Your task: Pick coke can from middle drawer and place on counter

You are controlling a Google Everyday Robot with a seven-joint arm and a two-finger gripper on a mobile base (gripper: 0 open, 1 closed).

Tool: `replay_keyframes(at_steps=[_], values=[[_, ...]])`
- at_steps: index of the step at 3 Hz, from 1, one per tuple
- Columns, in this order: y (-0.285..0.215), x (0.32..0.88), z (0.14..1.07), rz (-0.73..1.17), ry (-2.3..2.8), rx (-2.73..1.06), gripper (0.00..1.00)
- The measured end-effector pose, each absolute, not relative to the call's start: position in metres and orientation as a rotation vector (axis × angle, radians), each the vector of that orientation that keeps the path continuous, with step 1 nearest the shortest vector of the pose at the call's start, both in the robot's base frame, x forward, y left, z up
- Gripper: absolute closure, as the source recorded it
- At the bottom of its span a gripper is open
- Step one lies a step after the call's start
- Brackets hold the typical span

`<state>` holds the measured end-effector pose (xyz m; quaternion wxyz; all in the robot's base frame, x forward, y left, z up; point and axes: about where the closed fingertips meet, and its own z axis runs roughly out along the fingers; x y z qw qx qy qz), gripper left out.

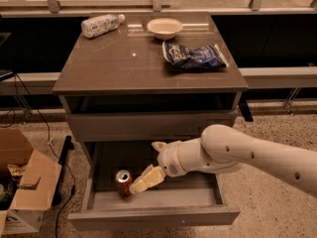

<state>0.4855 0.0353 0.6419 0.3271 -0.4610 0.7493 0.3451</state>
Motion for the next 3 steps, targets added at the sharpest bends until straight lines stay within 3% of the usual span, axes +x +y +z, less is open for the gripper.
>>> replay_keyframes(at_steps=[3], values=[[0.051, 0.529, 0.535, 0.888, 2.061, -1.153, 0.00]])
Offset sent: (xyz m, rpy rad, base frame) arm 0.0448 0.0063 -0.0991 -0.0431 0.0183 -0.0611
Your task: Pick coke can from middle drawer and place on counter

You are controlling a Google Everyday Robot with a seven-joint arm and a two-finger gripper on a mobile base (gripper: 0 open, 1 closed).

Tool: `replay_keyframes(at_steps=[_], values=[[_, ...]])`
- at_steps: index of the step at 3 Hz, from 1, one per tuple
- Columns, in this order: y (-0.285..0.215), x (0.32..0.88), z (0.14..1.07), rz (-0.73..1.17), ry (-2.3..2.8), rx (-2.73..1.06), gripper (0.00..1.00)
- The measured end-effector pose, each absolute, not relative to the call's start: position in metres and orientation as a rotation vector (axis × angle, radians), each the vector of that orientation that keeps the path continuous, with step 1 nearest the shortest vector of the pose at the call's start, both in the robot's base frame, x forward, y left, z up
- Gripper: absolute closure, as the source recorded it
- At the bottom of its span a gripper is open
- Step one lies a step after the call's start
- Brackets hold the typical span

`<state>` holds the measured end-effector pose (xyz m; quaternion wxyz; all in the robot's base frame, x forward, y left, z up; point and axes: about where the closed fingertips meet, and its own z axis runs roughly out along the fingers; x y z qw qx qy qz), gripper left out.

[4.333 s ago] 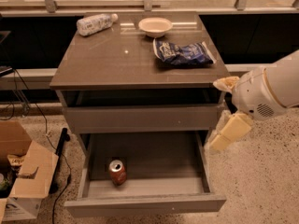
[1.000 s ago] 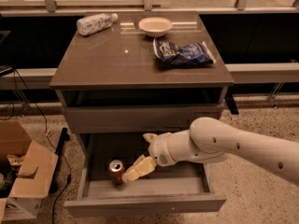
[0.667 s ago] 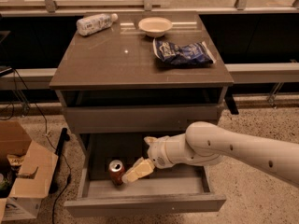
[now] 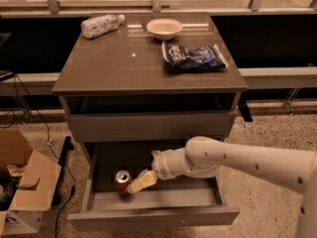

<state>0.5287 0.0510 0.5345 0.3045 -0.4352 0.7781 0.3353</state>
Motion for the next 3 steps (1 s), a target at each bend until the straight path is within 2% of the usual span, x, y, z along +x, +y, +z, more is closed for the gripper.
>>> replay_keyframes(at_steps=[3], values=[[0.104, 0.562, 0.445, 1.053, 2.082, -1.119, 0.00]])
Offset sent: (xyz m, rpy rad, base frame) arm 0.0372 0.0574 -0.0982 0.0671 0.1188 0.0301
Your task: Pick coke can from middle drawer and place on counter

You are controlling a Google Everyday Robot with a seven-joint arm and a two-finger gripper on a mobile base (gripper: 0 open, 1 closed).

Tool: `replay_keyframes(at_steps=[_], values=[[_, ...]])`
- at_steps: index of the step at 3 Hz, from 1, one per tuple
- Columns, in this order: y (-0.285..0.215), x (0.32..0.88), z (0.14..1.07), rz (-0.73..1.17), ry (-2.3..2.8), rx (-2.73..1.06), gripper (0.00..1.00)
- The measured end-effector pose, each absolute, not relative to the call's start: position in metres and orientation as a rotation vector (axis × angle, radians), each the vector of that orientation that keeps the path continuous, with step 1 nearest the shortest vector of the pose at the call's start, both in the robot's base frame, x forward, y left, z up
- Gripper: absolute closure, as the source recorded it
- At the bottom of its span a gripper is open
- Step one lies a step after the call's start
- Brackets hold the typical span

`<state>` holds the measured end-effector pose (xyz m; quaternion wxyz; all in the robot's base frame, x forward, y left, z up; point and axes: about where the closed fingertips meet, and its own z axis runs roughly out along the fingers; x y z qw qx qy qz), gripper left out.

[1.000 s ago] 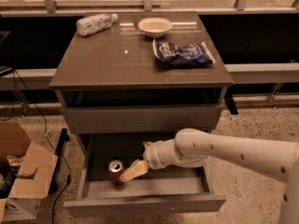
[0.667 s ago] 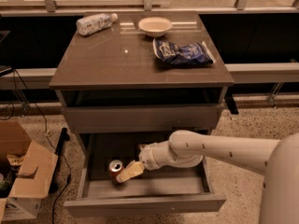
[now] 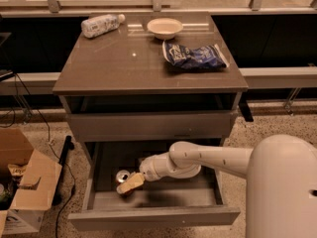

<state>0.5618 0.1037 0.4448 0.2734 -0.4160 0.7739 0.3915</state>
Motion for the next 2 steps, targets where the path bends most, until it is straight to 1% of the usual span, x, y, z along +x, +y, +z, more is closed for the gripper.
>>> replay_keyframes(at_steps=[1, 2], values=[[0.120, 0.569, 0.426, 1.108, 2.076, -1.107, 0.00], [0.141, 0.562, 0.420, 1.139, 2.067, -1.175, 0.16]])
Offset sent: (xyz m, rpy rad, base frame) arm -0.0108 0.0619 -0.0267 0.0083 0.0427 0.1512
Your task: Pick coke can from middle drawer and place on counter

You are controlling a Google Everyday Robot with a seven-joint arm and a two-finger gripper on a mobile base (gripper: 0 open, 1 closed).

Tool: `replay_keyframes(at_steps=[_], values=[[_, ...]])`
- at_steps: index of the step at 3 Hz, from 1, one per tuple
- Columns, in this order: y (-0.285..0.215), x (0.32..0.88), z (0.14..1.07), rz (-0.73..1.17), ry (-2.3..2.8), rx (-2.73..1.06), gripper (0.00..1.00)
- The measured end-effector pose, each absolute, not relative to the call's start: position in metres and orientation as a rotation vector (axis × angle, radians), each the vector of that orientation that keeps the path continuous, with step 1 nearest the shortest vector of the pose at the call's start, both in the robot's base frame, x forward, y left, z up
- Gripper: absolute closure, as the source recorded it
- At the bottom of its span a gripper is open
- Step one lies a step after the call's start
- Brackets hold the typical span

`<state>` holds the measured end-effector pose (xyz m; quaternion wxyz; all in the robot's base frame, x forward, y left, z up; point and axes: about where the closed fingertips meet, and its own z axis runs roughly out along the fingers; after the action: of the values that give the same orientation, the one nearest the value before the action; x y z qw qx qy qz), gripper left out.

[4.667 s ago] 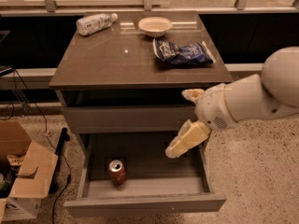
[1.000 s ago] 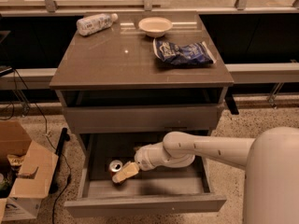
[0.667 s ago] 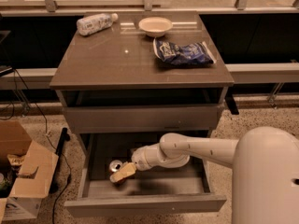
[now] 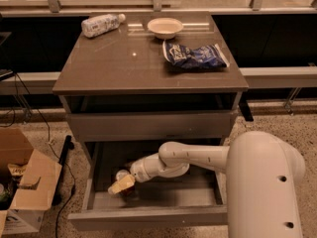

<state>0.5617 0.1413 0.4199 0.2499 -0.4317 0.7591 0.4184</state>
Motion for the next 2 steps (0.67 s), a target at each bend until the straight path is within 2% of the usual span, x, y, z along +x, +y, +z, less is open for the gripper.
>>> replay_keyframes(at_steps=[2], values=[[0.148, 0.523, 0.441, 1.003, 2.107, -1.346, 0.62]])
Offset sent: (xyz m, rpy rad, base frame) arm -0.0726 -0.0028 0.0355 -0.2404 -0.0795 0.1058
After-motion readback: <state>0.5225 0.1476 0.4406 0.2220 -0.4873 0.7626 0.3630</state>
